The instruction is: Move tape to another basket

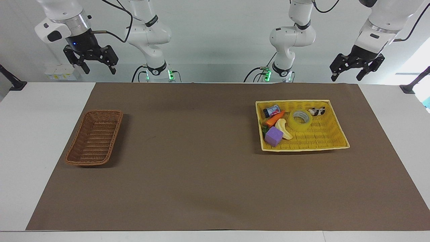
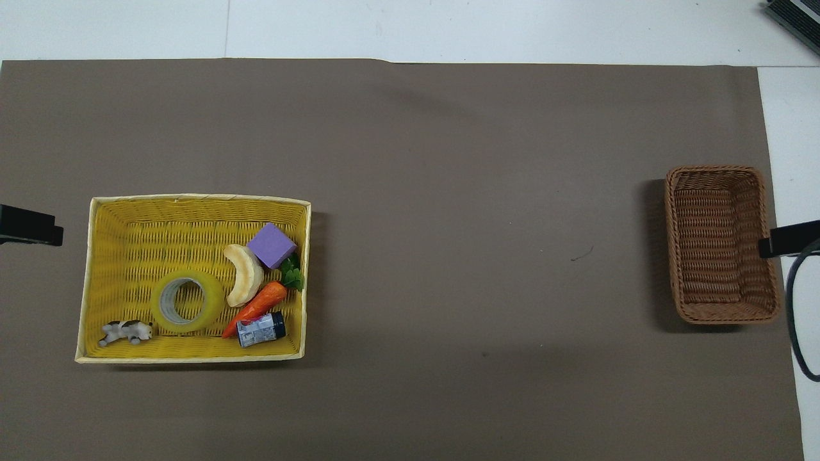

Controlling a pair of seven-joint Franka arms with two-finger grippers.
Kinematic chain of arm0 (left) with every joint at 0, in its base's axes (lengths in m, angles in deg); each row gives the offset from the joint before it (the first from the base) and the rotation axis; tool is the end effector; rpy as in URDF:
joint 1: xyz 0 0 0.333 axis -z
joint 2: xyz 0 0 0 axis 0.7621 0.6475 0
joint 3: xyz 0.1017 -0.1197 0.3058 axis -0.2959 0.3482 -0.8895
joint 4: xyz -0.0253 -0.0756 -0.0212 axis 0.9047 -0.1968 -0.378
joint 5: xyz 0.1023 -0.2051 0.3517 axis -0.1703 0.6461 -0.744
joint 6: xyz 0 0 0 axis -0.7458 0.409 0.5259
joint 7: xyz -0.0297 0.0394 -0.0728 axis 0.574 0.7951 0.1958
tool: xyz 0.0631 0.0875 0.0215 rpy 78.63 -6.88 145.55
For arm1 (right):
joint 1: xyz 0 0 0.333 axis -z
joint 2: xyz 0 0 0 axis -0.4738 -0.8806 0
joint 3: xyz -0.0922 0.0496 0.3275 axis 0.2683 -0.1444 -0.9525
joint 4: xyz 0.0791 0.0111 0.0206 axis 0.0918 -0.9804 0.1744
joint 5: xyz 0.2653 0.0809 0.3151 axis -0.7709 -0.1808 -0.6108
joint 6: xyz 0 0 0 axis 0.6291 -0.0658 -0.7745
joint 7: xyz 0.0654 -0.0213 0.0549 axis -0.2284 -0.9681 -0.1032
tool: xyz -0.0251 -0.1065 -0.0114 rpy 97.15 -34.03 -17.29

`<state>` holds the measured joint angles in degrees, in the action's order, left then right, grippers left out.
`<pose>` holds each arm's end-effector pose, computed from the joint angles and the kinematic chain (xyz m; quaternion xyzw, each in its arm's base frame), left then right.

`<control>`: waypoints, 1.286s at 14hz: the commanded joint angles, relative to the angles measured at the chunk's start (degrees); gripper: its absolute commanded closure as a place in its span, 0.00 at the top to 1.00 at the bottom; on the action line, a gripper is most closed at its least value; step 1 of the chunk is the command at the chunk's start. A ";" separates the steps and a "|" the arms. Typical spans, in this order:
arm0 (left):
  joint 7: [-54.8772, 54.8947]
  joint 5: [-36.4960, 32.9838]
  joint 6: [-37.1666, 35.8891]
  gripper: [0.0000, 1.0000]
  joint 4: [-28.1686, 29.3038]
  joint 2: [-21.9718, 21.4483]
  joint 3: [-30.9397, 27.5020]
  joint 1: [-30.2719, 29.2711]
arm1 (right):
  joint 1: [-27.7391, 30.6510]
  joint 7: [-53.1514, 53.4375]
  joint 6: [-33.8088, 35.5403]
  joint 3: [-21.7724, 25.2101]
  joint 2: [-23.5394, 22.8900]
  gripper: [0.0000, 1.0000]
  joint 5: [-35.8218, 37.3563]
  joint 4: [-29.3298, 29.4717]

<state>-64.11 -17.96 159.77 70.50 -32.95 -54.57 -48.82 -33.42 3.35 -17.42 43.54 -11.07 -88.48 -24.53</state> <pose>0.5390 -0.0191 0.6906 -0.9997 0.0218 -0.0026 0.0054 0.5279 -0.0393 0.6949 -0.9997 0.0194 0.0116 0.0023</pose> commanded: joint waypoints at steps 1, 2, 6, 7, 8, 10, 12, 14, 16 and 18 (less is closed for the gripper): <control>0.84 0.76 -0.64 1.00 -0.13 -0.57 0.17 -0.57 | -1.45 2.67 0.51 0.00 2.91 1.00 0.09 -3.24; 0.75 0.76 -0.64 1.00 -0.13 -0.57 0.17 -0.57 | -1.54 3.02 0.77 0.00 2.91 1.00 0.09 -3.33; 0.75 0.76 -0.64 1.00 -0.04 -0.57 0.17 -0.57 | -0.59 2.85 -0.54 0.18 1.78 1.00 0.00 -2.19; 0.75 0.85 -0.55 1.00 -0.04 -0.57 0.17 -0.57 | -0.06 2.50 -0.72 0.79 1.25 1.00 -0.08 -1.92; 0.75 0.85 -0.55 1.00 -0.04 -0.57 0.17 -0.57 | 1.17 2.41 -0.72 0.88 1.15 1.00 -0.52 -2.10; 0.75 0.85 -0.55 1.00 -0.04 -0.57 0.17 -0.57 | 3.19 2.41 -0.72 0.88 0.28 1.00 -1.23 -1.84; 0.75 0.85 -0.55 1.00 -0.04 -0.57 0.17 -0.57 | 3.38 2.50 -0.02 0.71 -2.52 1.00 -1.23 2.71; 0.75 0.76 -0.55 1.00 -0.04 -0.57 0.17 -0.57 | 3.03 2.50 0.95 0.53 -3.86 1.00 -1.14 4.84; 0.75 0.76 -0.55 1.00 -0.13 -0.57 0.17 -0.57 | 2.94 2.50 1.21 0.53 -3.77 1.00 -0.61 4.50; 0.75 0.76 -0.55 1.00 -0.04 -0.57 0.17 -0.57 | 2.94 2.50 1.04 0.44 -3.59 1.00 -0.52 4.41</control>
<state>-64.11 -17.94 159.77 70.50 -32.95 -54.57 -48.82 -30.85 5.37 -17.53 44.18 -14.16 -88.61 -21.49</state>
